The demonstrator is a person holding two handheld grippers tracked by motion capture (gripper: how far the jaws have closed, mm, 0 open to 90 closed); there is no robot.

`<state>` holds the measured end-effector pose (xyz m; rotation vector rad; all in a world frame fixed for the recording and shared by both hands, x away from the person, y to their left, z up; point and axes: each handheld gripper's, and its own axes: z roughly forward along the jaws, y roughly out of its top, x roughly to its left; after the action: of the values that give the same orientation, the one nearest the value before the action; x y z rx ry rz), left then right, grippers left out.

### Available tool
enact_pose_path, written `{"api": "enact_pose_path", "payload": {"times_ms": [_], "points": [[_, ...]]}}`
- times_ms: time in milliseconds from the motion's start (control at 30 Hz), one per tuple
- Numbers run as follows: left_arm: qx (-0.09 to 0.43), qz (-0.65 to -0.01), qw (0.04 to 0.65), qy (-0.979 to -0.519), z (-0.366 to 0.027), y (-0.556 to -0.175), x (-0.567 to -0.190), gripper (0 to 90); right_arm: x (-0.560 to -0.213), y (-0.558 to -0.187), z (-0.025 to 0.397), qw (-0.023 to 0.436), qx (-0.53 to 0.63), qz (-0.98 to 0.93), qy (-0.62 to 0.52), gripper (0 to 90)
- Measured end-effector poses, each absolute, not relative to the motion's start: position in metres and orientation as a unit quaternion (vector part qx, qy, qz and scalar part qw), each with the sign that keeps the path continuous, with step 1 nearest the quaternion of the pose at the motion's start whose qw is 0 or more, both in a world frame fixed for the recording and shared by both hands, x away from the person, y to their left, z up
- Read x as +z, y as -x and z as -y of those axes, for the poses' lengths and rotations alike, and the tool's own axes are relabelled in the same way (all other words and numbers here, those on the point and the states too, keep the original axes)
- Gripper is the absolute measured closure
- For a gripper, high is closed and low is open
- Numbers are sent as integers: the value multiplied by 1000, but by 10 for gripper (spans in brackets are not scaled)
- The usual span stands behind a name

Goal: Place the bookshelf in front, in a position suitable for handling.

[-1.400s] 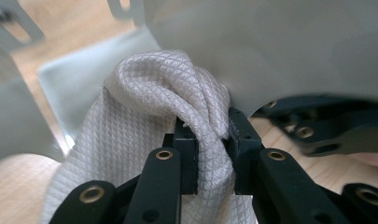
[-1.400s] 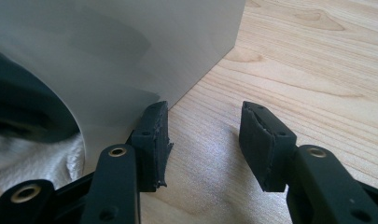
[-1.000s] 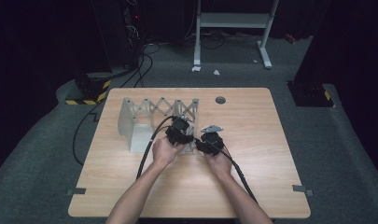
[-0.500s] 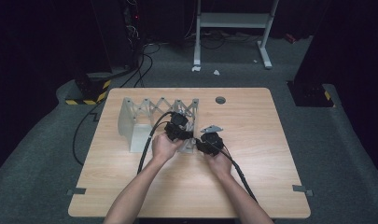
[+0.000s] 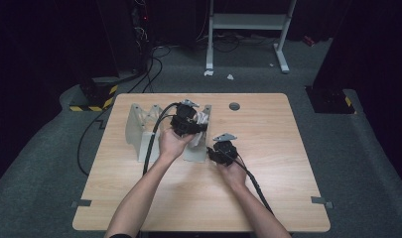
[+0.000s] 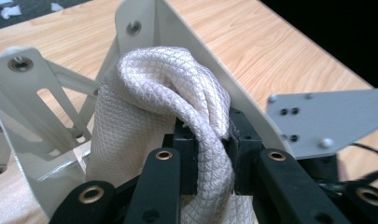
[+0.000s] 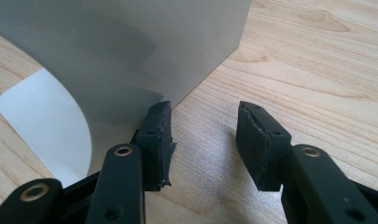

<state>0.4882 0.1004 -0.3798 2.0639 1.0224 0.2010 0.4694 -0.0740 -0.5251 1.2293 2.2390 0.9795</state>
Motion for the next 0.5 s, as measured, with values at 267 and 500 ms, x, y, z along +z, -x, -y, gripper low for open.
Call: {"api": "enact_pose_path", "payload": {"times_ms": [267, 500], "points": [[95, -398, 403, -819, -98, -493, -366, 761, -525, -470, 74, 202, 351, -802, -439, 558], [94, -414, 395, -815, -95, -510, -368, 760, -525, -469, 74, 202, 351, -804, -435, 561]]}}
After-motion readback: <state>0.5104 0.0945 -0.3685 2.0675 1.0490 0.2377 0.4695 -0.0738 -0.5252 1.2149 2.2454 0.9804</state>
